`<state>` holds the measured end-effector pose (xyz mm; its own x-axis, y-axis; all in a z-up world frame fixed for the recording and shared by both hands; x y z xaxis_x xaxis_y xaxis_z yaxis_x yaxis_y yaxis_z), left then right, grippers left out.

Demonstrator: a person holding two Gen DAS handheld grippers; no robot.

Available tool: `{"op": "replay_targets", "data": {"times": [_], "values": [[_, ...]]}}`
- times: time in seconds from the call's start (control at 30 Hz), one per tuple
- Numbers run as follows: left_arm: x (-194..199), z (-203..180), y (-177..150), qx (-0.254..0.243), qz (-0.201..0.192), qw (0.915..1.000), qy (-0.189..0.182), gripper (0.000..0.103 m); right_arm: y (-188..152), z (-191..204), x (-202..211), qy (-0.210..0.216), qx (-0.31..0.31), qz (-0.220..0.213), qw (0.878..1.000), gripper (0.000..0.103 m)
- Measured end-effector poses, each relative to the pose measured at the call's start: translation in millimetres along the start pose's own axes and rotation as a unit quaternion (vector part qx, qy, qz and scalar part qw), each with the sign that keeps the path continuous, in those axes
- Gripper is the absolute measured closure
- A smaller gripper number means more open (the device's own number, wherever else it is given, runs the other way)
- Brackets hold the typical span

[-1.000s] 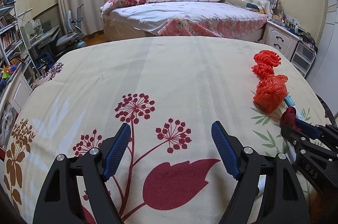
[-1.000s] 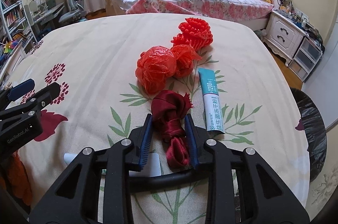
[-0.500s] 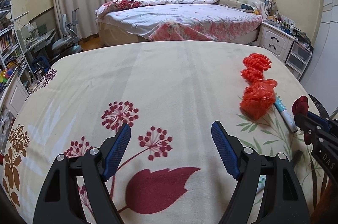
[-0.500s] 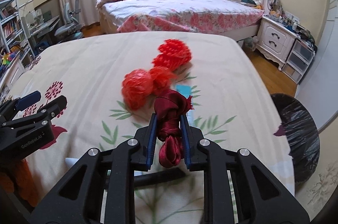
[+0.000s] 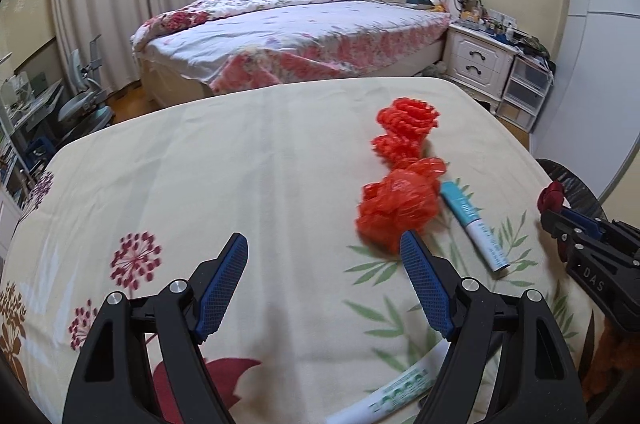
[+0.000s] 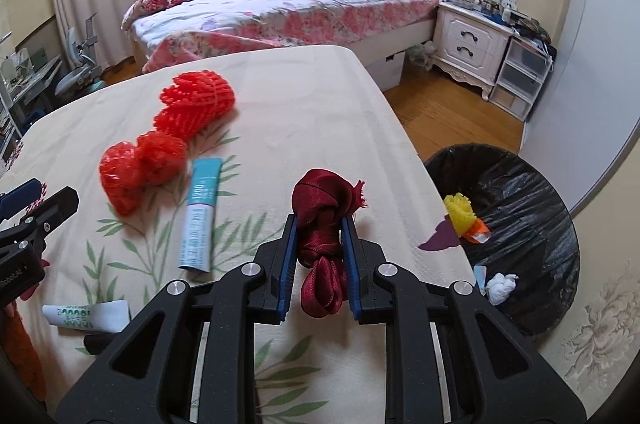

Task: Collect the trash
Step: 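Lift the dark red ribbon with right gripper while left gripper grasps the red plastic bag, then carry the red bag and red ribbon with both grippers over the bin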

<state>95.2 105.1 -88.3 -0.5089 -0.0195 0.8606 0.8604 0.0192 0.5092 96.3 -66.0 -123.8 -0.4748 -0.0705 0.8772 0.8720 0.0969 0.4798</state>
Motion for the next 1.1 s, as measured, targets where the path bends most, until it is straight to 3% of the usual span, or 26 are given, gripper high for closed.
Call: {"op": "replay_targets", "data": {"times": [0.63,0.87,1.1], "values": [[-30,-35,24,-0.052,0.028,0.9982,-0.001,0.028,12,-12,-21,0.023,-0.010,0.023,0.999,0.080],[-31,-45,22,-0.071,0.028,0.9970,-0.013,0.052,12,-12,-21,0.023,-0.010,0.023,0.999,0.080],[-26,-45,20,-0.074,0.018,0.9970,-0.012,0.058,12,-12,-20,0.023,-0.010,0.023,0.999,0.080]]}}
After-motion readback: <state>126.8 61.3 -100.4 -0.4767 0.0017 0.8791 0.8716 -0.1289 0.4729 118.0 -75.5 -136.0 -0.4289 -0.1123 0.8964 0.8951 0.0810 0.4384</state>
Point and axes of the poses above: each gripper's, at about its wrist camera, not at the fingertips, and x roughly against the way its jaws point, z to its left, y to its top, the point moved 7 cm from there along -x, roughly the way its jaws point, and after that the axes turned 14 degrees about z, right-handed, at the moved point
